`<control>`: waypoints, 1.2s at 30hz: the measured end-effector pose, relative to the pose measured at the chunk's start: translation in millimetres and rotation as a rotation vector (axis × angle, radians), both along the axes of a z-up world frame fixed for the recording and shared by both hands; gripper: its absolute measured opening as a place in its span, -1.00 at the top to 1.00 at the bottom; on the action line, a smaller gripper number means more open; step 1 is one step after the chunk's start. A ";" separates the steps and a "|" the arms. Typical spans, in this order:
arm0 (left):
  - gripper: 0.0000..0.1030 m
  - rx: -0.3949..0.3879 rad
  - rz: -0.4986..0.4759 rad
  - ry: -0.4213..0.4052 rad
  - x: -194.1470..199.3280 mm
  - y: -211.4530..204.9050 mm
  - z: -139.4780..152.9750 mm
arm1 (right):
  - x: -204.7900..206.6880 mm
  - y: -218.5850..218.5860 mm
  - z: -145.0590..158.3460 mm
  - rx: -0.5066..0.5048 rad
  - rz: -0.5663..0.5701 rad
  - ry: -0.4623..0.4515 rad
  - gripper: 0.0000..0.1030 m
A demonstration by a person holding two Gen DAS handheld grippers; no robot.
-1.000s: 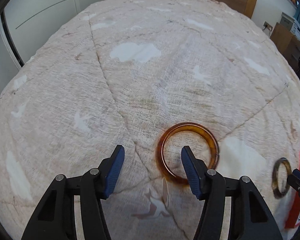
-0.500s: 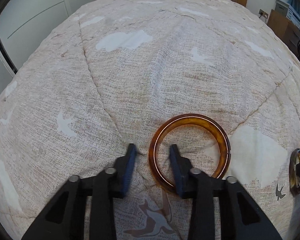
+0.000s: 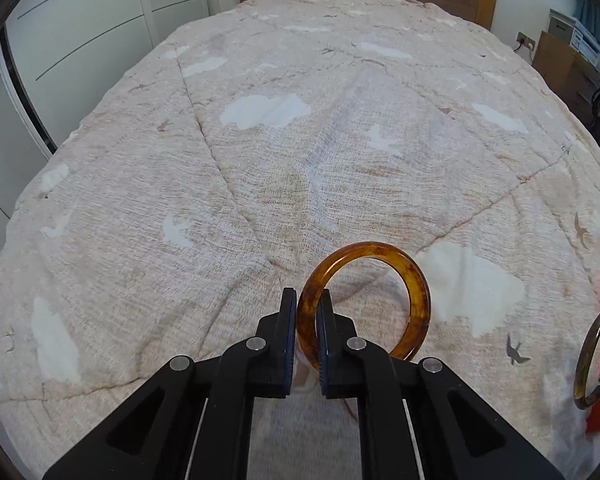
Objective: Organize jewelry
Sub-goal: 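Carry the amber and dark brown bangles in both tools over the red box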
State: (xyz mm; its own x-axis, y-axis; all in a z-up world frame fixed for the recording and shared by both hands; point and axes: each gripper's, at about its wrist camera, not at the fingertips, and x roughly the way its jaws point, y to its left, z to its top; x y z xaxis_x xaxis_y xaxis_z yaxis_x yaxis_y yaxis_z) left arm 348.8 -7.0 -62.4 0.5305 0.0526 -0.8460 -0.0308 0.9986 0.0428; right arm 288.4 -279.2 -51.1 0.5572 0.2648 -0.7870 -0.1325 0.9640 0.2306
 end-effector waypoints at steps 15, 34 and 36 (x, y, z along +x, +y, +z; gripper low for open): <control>0.82 -0.037 -0.120 -0.068 -50.3 -76.1 62.4 | -77.5 -94.6 49.3 -0.020 -0.152 -0.073 0.84; 0.82 -0.064 -0.496 0.014 -64.3 -301.1 24.7 | -89.4 -228.4 -0.6 -0.083 -0.306 0.006 0.83; 0.82 -0.051 -0.514 0.018 -63.3 -312.6 18.6 | -88.2 -230.2 -10.7 -0.089 -0.297 0.021 0.83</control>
State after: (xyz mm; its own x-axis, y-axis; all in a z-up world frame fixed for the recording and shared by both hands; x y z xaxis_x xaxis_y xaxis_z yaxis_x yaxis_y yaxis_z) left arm 285.5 -319.6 -43.8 0.4624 -0.2530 -0.8498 0.4649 0.8853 -0.0106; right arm 200.2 -509.4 -61.8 0.5834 0.0223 -0.8119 0.1615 0.9765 0.1429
